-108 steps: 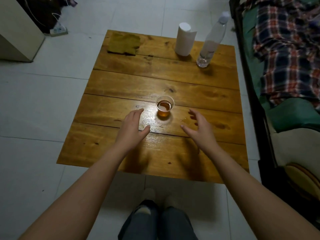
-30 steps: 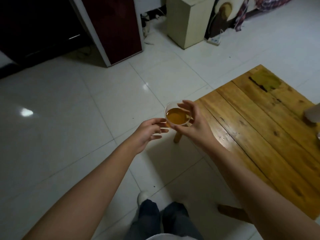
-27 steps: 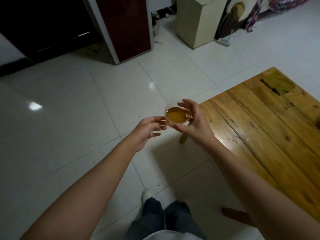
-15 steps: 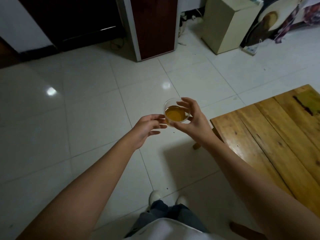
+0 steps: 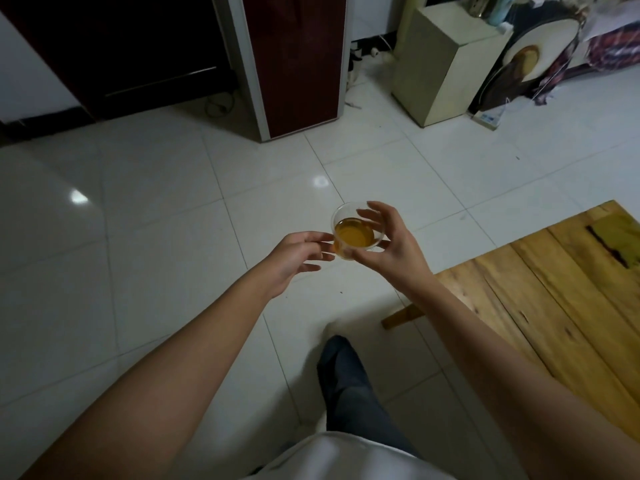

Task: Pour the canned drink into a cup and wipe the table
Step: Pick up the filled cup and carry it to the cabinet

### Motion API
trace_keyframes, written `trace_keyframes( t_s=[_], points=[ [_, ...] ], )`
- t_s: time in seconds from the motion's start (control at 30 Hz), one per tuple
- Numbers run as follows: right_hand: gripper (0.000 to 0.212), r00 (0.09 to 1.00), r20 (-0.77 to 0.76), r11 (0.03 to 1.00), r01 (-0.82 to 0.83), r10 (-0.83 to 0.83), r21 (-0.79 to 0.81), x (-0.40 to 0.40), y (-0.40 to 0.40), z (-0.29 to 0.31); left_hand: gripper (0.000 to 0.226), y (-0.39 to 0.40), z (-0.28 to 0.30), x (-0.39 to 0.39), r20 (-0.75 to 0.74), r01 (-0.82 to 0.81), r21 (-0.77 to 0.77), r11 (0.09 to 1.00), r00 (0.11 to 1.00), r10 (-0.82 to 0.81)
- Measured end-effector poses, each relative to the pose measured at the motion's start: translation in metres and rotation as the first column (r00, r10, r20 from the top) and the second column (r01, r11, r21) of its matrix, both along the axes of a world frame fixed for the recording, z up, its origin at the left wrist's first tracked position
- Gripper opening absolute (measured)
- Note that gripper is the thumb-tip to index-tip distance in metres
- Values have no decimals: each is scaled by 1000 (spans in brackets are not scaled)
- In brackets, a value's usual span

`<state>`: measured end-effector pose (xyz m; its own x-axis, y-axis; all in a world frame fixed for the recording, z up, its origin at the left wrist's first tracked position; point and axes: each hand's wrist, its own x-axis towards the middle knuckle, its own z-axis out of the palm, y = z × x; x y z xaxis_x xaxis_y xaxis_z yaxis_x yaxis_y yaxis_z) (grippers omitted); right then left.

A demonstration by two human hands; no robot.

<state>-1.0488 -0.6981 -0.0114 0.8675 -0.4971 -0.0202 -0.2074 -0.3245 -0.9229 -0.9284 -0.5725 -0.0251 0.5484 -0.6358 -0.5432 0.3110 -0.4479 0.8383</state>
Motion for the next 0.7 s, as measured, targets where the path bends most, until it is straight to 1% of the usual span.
trace_keyframes(
  t_s=[0.27,0.53,0.7],
  points=[
    [77,999,13,999,31,-31,-10,78,-102,5,33,-109,3,85,10,62,24,998,998,-62],
    [76,999,0,999,41,-41,-15,160,-193,14,32,-201,11,168,1,39,14,999,999,-39],
    [77,998,-9,997,56,-57,-54,217,-244,12,31,-256,13,228,8,66,14,998,998,-66]
  ],
)
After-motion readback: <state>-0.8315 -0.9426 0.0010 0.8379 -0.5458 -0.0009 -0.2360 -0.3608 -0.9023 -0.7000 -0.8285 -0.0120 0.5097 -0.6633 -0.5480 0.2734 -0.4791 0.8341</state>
